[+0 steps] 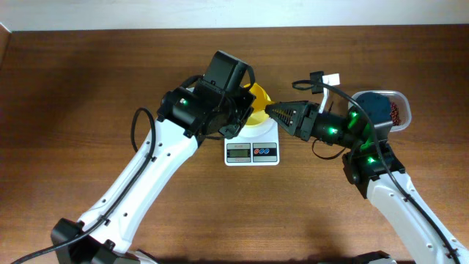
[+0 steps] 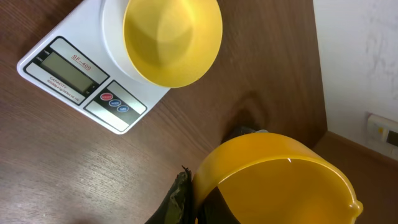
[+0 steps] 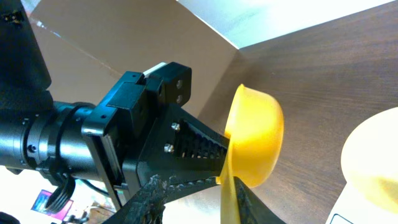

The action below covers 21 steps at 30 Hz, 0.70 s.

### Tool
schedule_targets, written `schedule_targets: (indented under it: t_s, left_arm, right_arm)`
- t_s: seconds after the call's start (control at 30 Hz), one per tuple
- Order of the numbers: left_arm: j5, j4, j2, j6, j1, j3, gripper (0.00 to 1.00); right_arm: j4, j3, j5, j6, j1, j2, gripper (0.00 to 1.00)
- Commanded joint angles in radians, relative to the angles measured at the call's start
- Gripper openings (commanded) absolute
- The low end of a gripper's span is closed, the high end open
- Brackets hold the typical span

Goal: Scoop item into bowl and weigh 50g on scale
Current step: 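Pass the scoop from the left gripper to the right gripper above the scale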

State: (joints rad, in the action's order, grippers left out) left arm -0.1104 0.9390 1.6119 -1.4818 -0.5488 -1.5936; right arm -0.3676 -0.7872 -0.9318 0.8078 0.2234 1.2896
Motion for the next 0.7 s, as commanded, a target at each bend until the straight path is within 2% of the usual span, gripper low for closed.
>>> schedule_targets:
  t_s: [0.0, 0.17, 0.3, 0.33, 0.37, 0.67]
  left_arm:
    - [-0.023, 0.005, -0.006, 0.002, -0.021, -0.008, 0.0]
    - [-0.023, 0.012, -0.006, 0.002, -0.021, -0.008, 0.0]
    - [-0.023, 0.016, -0.006, 0.002, -0.021, -0.008, 0.02]
    - [-0.023, 0.016, -0.006, 0.002, -0.021, -0.008, 0.29]
    - [-0.023, 0.016, -0.006, 0.002, -0.021, -0.008, 1.0]
    - [-0.019, 0.016, -0.006, 0.002, -0.02, -0.008, 0.99]
  right_arm:
    - [-0.003, -0.012, 0.002, -0.006, 0.006, 0.002, 0.27]
    - [-0.003, -0.011, 0.002, -0.006, 0.006, 0.002, 0.06]
    - [-0.003, -0.011, 0.002, -0.006, 0.006, 0.002, 0.04]
    - [-0.003, -0.011, 0.002, -0.006, 0.006, 0.002, 0.04]
    - [-0.003, -0.011, 0.002, -0.006, 0.006, 0.002, 0.04]
    - [0.001, -0.011, -0.006, -0.006, 0.006, 0.002, 0.04]
